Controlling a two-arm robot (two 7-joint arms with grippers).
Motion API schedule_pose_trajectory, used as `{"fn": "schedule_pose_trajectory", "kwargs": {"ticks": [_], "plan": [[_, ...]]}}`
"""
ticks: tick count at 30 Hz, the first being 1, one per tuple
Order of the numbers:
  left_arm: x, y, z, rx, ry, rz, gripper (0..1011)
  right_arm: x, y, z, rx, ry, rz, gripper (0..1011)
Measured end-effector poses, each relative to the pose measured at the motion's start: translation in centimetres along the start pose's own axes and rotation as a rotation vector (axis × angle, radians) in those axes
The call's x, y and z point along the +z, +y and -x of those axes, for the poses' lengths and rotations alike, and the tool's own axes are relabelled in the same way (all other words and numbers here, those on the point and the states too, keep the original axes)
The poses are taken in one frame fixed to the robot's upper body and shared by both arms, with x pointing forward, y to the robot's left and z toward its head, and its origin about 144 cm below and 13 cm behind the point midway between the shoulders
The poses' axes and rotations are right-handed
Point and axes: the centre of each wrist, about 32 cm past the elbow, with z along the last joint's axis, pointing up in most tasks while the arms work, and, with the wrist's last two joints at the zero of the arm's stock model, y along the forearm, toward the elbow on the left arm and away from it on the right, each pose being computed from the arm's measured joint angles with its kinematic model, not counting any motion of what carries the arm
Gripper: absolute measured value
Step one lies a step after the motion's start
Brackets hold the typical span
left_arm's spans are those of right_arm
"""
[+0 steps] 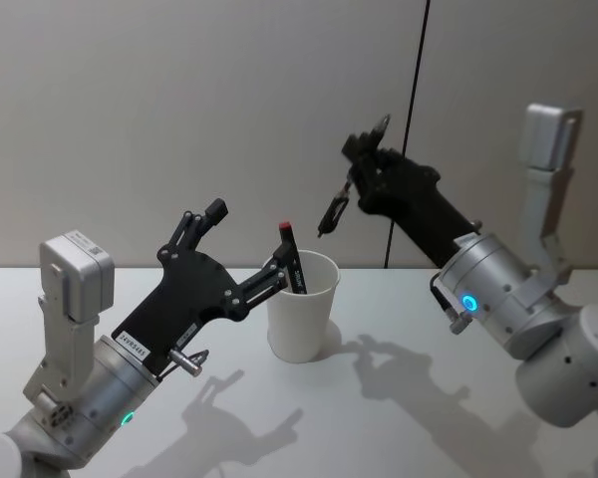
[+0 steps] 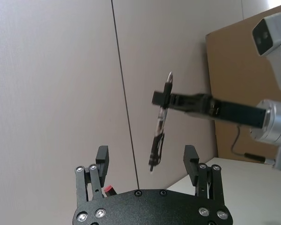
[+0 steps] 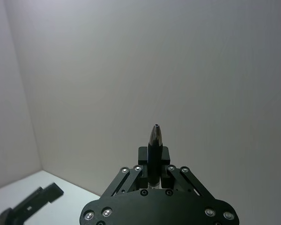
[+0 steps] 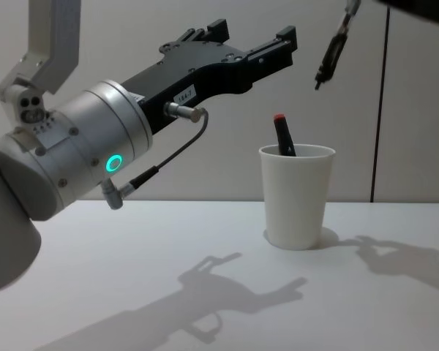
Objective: Place the pen into the pen holder.
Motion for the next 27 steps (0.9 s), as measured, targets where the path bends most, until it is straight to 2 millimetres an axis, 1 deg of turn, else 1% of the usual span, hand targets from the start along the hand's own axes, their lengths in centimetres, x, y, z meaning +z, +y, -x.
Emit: {"fn": "schedule_pose_trajectory", "kwargs": {"ticks": [5,8,9,13,19,27], "plan": [[0.0,0.0,0.0,0.000,0.000,0.000,999,-0.8,0.7,-0.2,-0.011,-0.057,0.043,135],[0.0,0.0,0.0,0.000,0.000,0.000,1000,-1.6,1.6,-0.2,-0.017,-0.093,0.076,135],[0.0,0.0,0.0,0.000,0.000,0.000,999,-1.6,1.6,-0.2,-0.017,-0.093,0.076,135],[0.0,0.0,0.0,0.000,0.000,0.000,1000,-2.3,2.7,-0.3,-0.021,-0.124,0.103,135],[0.0,0.0,0.0,0.000,0.000,0.000,1000,-3.1,4.1,-0.3,-0.020,-0.146,0.138,135],[0.0,0.0,0.0,0.000,0.000,0.000,1000,-3.8,5.0,-0.1,-0.015,-0.153,0.179,135]]}}
